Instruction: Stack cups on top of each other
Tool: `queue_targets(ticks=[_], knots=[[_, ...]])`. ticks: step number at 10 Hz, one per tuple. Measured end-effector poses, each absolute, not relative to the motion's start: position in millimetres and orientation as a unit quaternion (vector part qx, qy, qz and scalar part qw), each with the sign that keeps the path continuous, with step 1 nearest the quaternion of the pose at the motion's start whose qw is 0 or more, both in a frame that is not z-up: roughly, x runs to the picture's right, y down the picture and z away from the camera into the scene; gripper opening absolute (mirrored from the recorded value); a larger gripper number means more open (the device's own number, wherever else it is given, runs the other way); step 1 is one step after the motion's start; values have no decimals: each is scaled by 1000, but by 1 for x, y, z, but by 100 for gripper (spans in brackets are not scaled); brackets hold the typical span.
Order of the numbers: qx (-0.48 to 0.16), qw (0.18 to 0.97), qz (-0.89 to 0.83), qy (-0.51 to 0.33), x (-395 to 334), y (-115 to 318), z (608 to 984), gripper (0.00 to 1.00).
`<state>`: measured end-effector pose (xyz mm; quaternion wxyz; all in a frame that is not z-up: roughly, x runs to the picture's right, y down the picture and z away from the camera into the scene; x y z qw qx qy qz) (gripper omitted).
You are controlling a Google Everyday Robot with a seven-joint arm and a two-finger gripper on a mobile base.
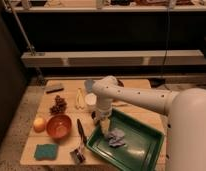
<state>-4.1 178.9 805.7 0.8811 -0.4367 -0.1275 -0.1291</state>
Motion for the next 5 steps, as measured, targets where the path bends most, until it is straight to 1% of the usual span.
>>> queue_targets(ticks=[3,4,5], knots=[[-437,884,-109,-124,-21,138,801,61],[-434,886,-107,-123,-24,135,797,61],[-417,895,-105,-118,-30,135,791,61]])
